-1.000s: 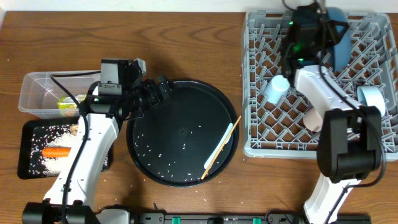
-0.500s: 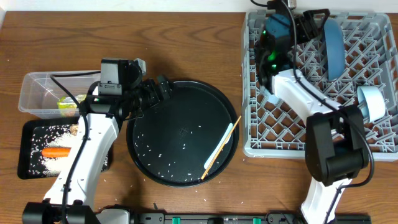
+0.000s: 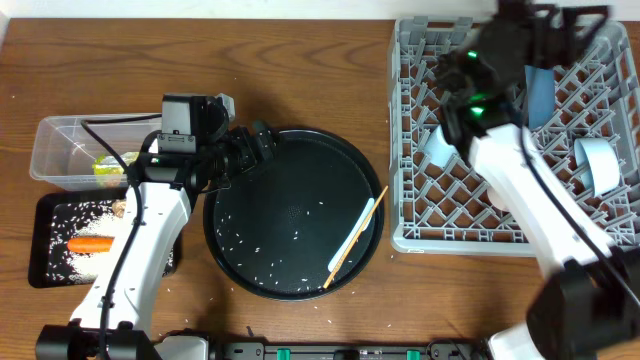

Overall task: Sort waste into correct bins and load items into the dishwasher rack
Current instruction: 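Open the right gripper and pull it back from the plate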

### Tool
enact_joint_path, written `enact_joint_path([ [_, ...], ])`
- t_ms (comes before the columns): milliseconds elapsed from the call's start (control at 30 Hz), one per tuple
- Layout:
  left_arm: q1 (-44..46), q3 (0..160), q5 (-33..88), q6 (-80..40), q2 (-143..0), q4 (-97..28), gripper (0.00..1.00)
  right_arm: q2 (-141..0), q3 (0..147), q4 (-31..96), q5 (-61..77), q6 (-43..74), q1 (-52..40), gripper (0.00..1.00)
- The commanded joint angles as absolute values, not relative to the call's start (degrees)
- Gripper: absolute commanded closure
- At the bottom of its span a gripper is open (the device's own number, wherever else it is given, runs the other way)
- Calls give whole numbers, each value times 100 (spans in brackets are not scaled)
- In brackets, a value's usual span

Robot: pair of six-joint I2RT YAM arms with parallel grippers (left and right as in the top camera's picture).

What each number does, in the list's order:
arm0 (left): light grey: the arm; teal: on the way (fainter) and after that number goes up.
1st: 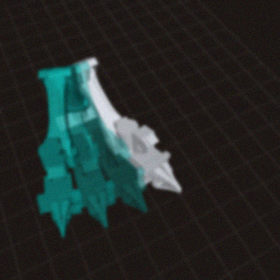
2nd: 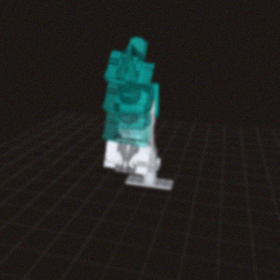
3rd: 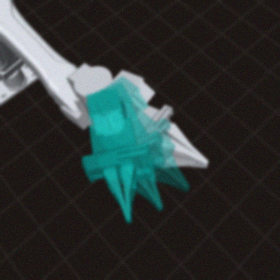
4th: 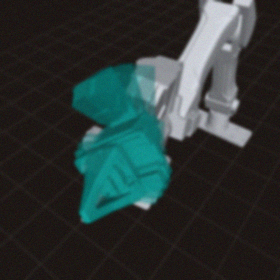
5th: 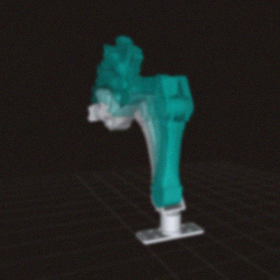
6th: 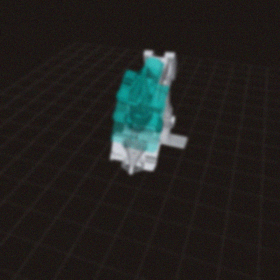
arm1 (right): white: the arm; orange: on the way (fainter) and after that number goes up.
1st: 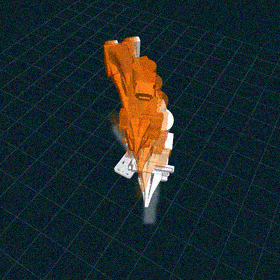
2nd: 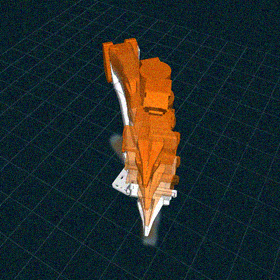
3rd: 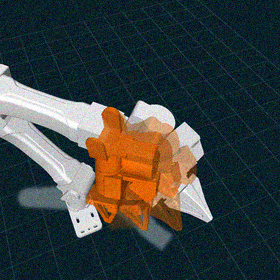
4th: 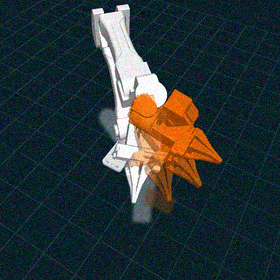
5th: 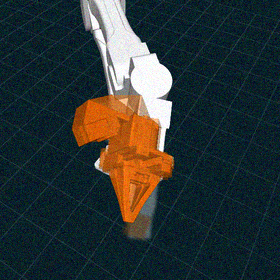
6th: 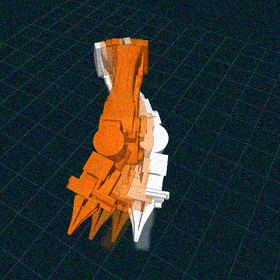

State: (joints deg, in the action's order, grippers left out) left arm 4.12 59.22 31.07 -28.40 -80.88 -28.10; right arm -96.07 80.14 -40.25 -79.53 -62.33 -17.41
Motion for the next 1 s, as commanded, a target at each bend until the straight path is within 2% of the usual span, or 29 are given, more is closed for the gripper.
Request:
enact_joint_path([
  [0,377,5922,3039,-2766,-8088,-2803,2,-9135,8119,-4025,-7918,-6219,-1680,5],
  [167,377,5922,3039,-2766,-8088,-2803,2,-8836,8742,-3535,-7894,-6195,-1544,1],
  [333,377,5922,3039,-2766,-8088,-2803,2,-8840,10186,-1776,-7789,-5516,-1605,1],
  [533,377,5922,3039,-2766,-8088,-2803,2,-8838,11789,1354,-6987,-3457,-1732,1],
  [633,377,5922,3039,-2766,-8088,-2803,2,-8838,12348,3225,-5885,-2220,-1673,1],
  [700,377,5922,3039,-2766,-8088,-2803,2,-8840,12639,4359,-4641,-1297,-1417,1],
  [833,377,5922,3039,-2766,-8088,-2803,2,-8853,12742,5489,-2200,281,-344,12],
  [967,377,5922,3039,-2766,-8088,-2803,2,-9111,12739,5946,242,838,987,50],
])
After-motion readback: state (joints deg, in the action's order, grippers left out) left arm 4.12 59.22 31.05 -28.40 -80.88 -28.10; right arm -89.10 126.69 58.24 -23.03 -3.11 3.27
